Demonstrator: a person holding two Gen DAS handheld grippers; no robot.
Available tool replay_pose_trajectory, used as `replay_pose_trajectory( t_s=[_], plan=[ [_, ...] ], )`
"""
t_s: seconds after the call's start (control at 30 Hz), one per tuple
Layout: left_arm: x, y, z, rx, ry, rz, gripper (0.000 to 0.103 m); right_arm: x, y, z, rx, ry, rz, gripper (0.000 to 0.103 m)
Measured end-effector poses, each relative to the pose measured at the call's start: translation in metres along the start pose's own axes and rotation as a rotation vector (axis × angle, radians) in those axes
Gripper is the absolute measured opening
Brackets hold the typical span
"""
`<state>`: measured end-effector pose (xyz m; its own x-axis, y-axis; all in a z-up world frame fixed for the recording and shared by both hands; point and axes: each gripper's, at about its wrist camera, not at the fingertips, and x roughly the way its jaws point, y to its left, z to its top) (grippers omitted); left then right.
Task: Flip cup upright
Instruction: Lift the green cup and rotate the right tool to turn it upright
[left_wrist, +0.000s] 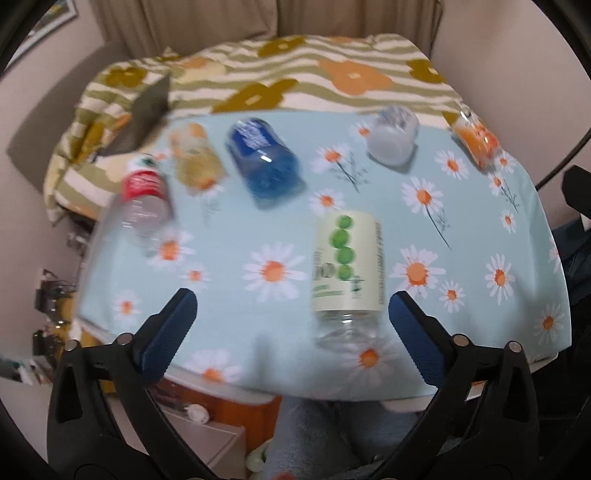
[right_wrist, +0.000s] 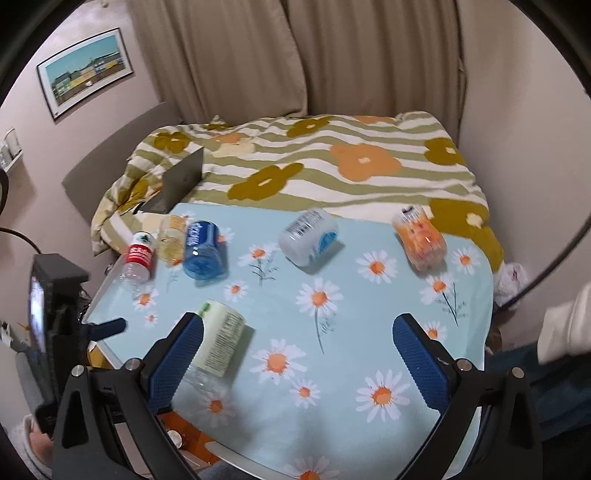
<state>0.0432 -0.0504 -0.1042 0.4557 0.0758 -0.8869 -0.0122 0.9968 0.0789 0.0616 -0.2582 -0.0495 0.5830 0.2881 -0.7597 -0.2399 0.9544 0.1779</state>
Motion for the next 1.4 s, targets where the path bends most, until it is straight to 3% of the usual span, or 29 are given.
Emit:
replay_pose_trajectory(
  t_s=[0.1,0.33,0.73,1.03,1.2,1.27,1.4],
  plan=[
    [-0.013,0.022,-0.002,-0.031,0.001,0.011,0.103,0.000,0.011,0.013,-0.014,0.026,0.024,0.102],
    [-0.009,0.071,-0.009,-0.044,0.029,-0.011,0.103,0.039,0.046,0.027,-0.034,0.204,-0.012,0.102],
    [0.038,0.115,-0.024,0.003,0.108,-0.121,0.103,0.151,0.070,0.026,0.147,0.564,0.051,0.102],
    [0.061,0.132,-0.021,0.004,0.135,-0.159,0.103,0.202,0.068,0.012,0.241,0.731,0.043,0.082],
    [0.066,0.137,-0.020,-0.006,0.142,-0.169,0.103,0.209,0.068,0.008,0.249,0.754,0.043,0.070],
    [0.066,0.139,-0.019,-0.002,0.140,-0.164,0.103,0.211,0.067,0.007,0.260,0.765,0.053,0.059],
    [0.066,0.143,-0.018,-0.007,0.135,-0.159,0.103,0.212,0.068,0.006,0.268,0.764,0.070,0.057]
  ],
)
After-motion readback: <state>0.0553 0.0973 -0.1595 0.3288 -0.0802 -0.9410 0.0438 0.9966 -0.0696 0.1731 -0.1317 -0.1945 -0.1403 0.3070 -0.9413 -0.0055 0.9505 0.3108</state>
